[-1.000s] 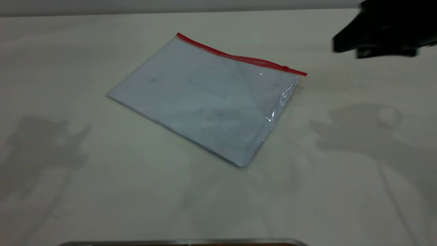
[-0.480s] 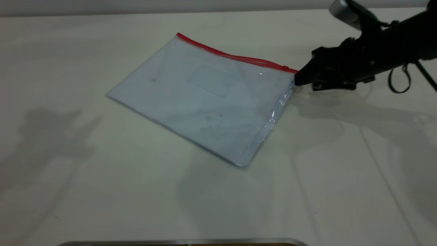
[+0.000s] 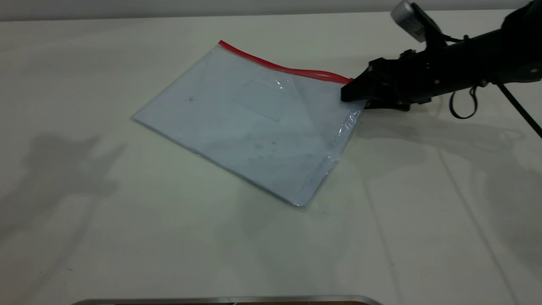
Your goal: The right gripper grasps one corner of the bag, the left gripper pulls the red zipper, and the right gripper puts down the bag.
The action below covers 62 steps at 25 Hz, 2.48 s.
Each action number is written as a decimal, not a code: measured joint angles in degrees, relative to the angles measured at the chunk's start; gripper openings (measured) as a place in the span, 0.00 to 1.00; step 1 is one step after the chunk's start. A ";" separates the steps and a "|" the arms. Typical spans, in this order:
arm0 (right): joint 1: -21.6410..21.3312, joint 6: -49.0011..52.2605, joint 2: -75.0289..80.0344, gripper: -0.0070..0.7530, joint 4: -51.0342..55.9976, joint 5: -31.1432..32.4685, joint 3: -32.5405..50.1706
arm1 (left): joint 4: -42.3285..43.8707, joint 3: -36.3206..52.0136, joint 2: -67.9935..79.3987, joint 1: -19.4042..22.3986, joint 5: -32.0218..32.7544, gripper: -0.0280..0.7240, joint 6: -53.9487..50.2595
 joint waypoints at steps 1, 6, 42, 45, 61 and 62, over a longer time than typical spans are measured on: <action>0.49 0.00 0.05 0.64 0.00 -0.05 0.00 | -0.02 0.00 0.00 0.00 0.00 0.71 0.00; 2.22 0.02 0.07 0.45 0.00 -0.05 0.00 | -0.18 0.00 0.00 0.00 -0.68 0.71 0.00; 7.99 10.51 -7.58 0.05 -28.02 11.52 -11.41 | -3.05 -31.50 43.53 -15.14 8.91 0.71 11.77; 8.10 10.51 -7.58 0.05 -28.08 11.47 -11.41 | -2.99 -37.61 48.64 -15.14 13.00 0.71 15.77; 8.04 10.51 -7.58 0.05 -28.14 10.63 -11.41 | -7.79 -47.34 59.28 -17.71 23.41 0.70 21.05; 8.04 10.51 -7.58 0.05 -28.14 10.63 -11.41 | -8.70 -47.38 59.46 -18.00 23.29 0.70 21.65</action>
